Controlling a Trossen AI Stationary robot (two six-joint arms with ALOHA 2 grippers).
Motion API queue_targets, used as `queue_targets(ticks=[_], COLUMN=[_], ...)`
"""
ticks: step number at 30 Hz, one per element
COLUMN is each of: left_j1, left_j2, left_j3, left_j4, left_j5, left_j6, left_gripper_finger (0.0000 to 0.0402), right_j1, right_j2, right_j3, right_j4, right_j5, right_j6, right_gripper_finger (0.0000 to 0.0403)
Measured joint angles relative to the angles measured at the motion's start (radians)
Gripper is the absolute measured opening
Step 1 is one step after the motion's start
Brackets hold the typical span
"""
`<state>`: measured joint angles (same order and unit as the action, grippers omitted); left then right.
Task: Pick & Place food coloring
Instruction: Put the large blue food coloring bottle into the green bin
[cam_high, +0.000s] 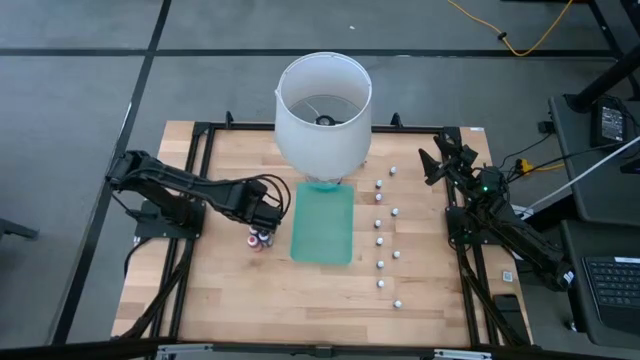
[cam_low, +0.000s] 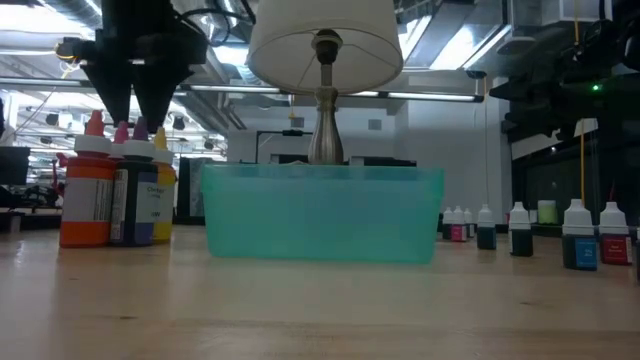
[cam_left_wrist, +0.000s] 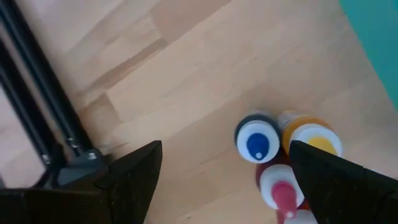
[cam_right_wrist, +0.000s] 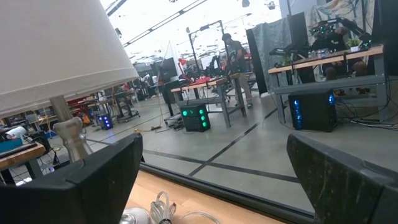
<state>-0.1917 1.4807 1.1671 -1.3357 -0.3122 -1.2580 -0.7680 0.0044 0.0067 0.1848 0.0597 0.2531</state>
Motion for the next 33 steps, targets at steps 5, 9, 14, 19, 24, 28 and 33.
queue_targets(ticks=[5,9,14,19,24,28,33], left_j1=[0.000,0.000,0.000,0.000,0.000,0.000,0.004], left_j2=[0.000,0.000,0.000,0.000,0.000,0.000,0.000], left_j3=[-0.029,-0.058,-0.076,-0.079,-0.088,-0.112,-0.123], left_j4=[0.064,0.099,0.104,0.106,0.106,0.123,0.164], left_j5=[-0.002,-0.009,-0.040,-0.030,-0.026,-0.001,0.010], left_j6=[-0.003,-0.009,-0.038,-0.040,-0.042,-0.048,-0.031], left_gripper_finger=[0.0342,0.0342,0.0342,0.0342,0.0342,0.0342,0.0333], right_j1=[0.000,0.000,0.000,0.000,0.000,0.000,0.000], right_j2=[0.000,0.000,0.000,0.000,0.000,0.000,0.000], right_j3=[0.000,0.000,0.000,0.000,0.000,0.000,0.000], right_j4=[0.000,0.000,0.000,0.000,0.000,0.000,0.000], right_j5=[0.000,0.000,0.000,0.000,0.000,0.000,0.000], right_j6=[0.000,0.000,0.000,0.000,0.000,0.000,0.000], right_gripper_finger=[0.0399,0.0399,0.0399,0.0399,0.0399,0.0399,0.0399])
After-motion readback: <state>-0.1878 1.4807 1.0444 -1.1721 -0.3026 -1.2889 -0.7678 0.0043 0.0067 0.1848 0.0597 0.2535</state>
